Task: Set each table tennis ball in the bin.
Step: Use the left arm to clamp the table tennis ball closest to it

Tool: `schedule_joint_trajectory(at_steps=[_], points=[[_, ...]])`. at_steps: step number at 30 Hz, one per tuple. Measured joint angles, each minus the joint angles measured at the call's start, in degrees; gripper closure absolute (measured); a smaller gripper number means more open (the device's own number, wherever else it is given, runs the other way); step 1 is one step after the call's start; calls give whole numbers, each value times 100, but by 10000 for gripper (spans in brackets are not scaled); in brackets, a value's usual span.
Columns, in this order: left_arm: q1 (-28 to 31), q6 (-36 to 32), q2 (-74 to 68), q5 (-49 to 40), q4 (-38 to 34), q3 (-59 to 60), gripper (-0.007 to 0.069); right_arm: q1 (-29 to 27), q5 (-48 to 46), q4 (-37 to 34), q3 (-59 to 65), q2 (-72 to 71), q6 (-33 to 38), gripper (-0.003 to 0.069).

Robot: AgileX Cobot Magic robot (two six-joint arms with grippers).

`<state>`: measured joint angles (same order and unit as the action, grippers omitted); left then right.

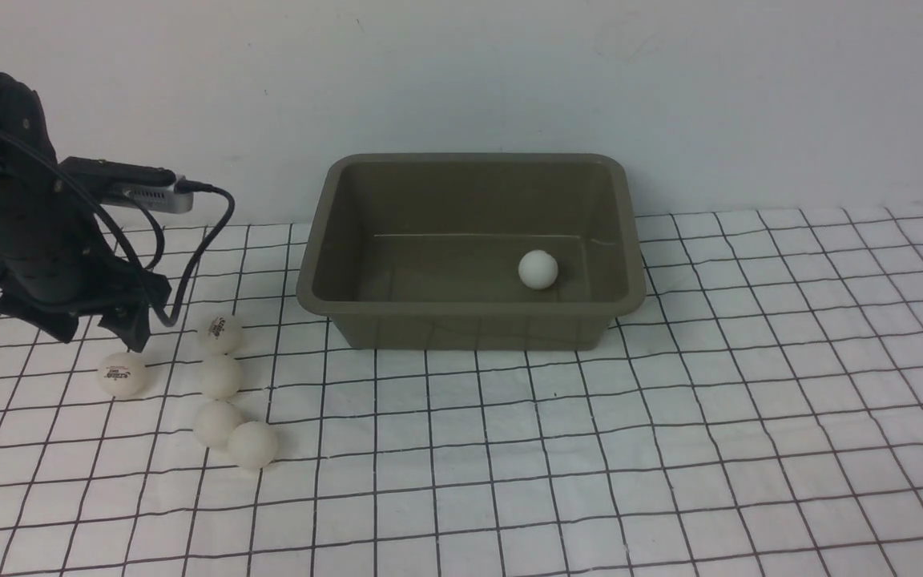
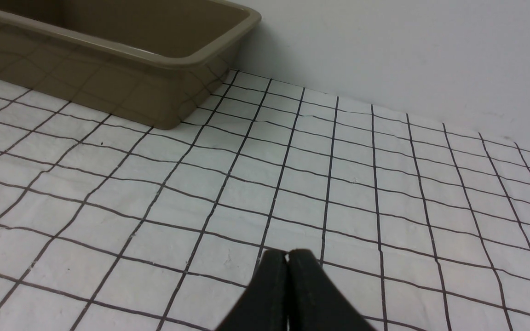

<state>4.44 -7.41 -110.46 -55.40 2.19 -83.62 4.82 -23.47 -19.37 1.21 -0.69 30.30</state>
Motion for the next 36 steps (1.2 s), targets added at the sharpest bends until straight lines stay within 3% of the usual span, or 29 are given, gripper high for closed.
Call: schedule_joint_trajectory(at_steps=[26,29,32,36], points=[[2,5,-918,359,164,0,137,0,0,0,0,0,0,676],[2,9,-990,383,164,0,175,0,0,0,0,0,0,676],[2,15,-1054,388,157,0,270,0,0,0,0,0,0,676],[2,25,-1054,388,168,0,279,0,0,0,0,0,0,676]])
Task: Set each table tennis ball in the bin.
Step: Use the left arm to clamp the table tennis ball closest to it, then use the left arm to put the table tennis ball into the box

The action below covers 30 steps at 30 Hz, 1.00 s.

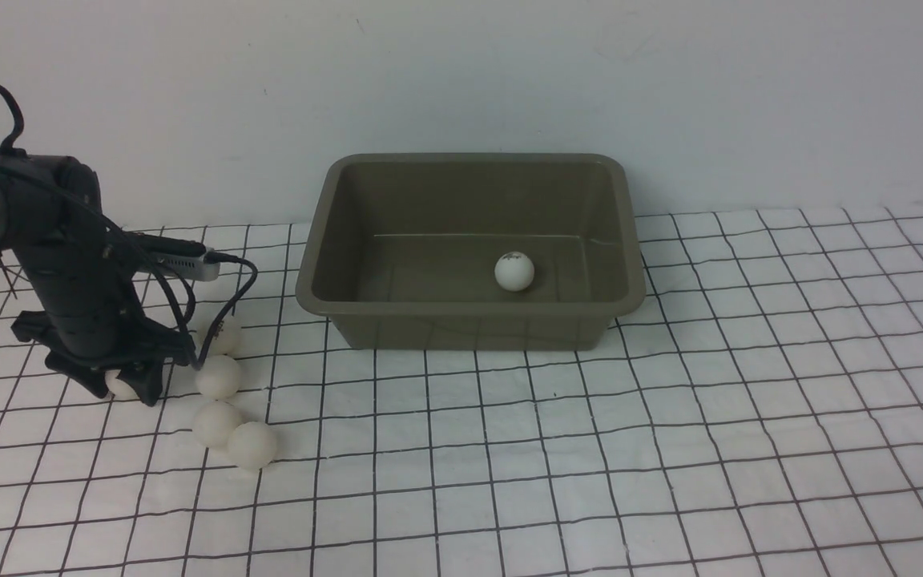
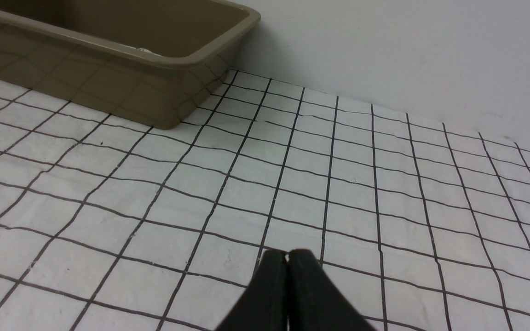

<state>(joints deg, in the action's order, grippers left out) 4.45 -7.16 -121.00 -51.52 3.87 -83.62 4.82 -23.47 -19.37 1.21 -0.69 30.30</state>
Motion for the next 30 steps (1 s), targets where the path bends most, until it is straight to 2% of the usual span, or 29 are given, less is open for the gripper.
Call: schedule_joint_trajectory(at_steps=[6,10,16,23,28,29,30], points=[[0,240,130,-132,326,-109,279,0,0,0,0,0,0,676],[0,539,451,-588,745,-406,279,0,0,0,0,0,0,676],[-118,587,860,-1069,265,-934,279,0,0,0,0,0,0,676],[-626,494,1077,-1144,-283,-1479,279,0,0,0,0,0,0,676],[-1288,443,1065,-977,-387,-1820,279,0,0,0,0,0,0,676],[-1655,432,1014,-762,-387,-1943,279,0,0,0,0,0,0,676],[-1689,432,1007,-706,-387,-1954,279,0,0,0,0,0,0,676]])
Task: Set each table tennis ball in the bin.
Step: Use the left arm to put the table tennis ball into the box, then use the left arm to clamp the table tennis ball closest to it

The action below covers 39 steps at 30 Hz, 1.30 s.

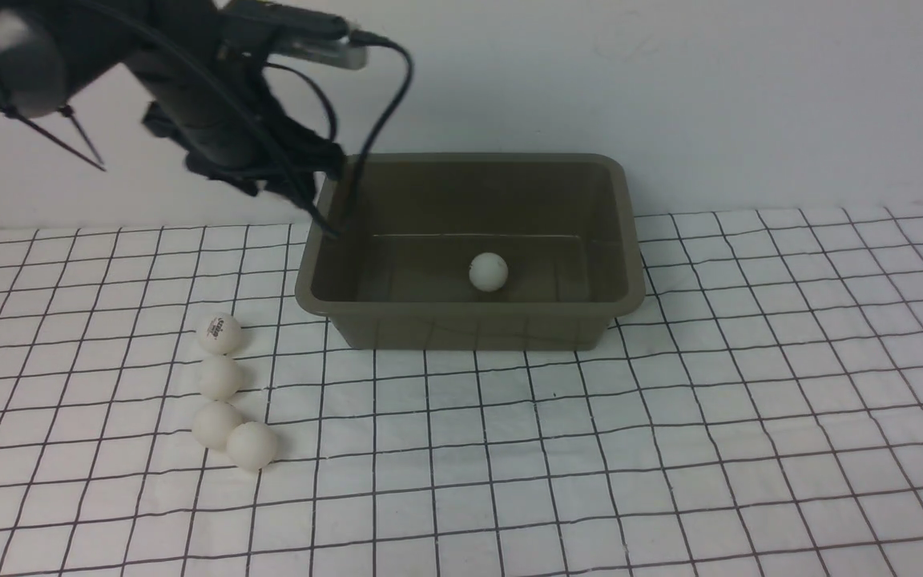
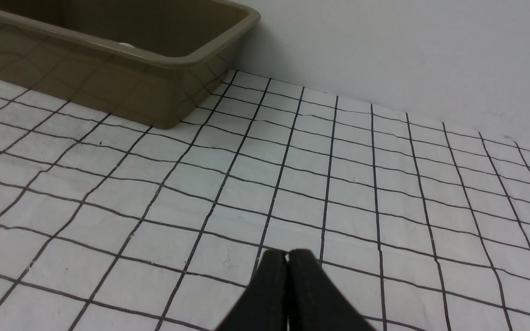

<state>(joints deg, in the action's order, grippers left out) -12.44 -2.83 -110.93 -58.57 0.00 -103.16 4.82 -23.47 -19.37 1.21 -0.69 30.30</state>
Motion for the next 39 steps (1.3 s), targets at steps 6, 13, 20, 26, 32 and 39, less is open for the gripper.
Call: schedule_joint_trajectory(at_steps=[6,13,20,26,32,39], points=[[-717,-6,-618,532,44,-332,279,0,0,0,0,0,0,676],[-765,-6,-1264,575,62,-409,279,0,0,0,0,0,0,676],[-765,-6,-1301,658,0,-440,160,0,0,0,0,0,0,676],[-765,-6,-1301,548,0,-515,134,0,0,0,0,0,0,676],[-769,-128,-1252,86,108,-847,134,0,0,0,0,0,0,676],[-769,-161,-563,-849,956,-1130,134,0,0,0,0,0,0,676]])
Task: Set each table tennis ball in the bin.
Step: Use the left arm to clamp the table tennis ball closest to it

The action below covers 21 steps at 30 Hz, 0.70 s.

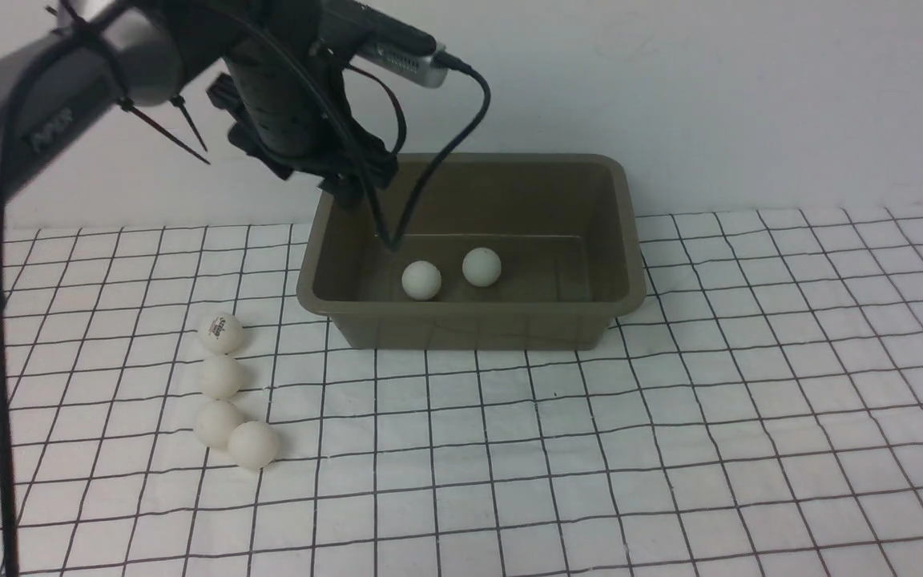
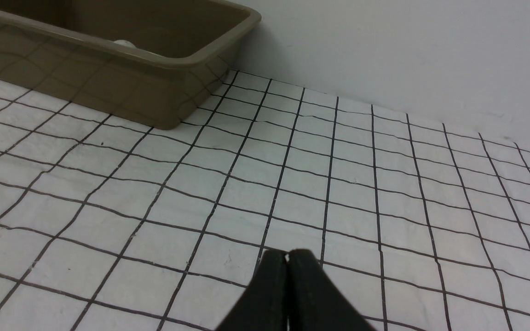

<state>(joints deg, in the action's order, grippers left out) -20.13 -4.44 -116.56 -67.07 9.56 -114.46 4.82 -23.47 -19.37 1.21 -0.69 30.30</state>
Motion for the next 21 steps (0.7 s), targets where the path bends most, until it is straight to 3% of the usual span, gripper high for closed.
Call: schedule_joint_trajectory(at_steps=[6,16,21], points=[[291,0,480,-347,409,178,134,0,0,0,0,0,0,676],[1238,0,623,-251,-344,1275,134,0,0,0,0,0,0,676],[1389,-5,553,75,-596,1610,134,0,0,0,0,0,0,676]])
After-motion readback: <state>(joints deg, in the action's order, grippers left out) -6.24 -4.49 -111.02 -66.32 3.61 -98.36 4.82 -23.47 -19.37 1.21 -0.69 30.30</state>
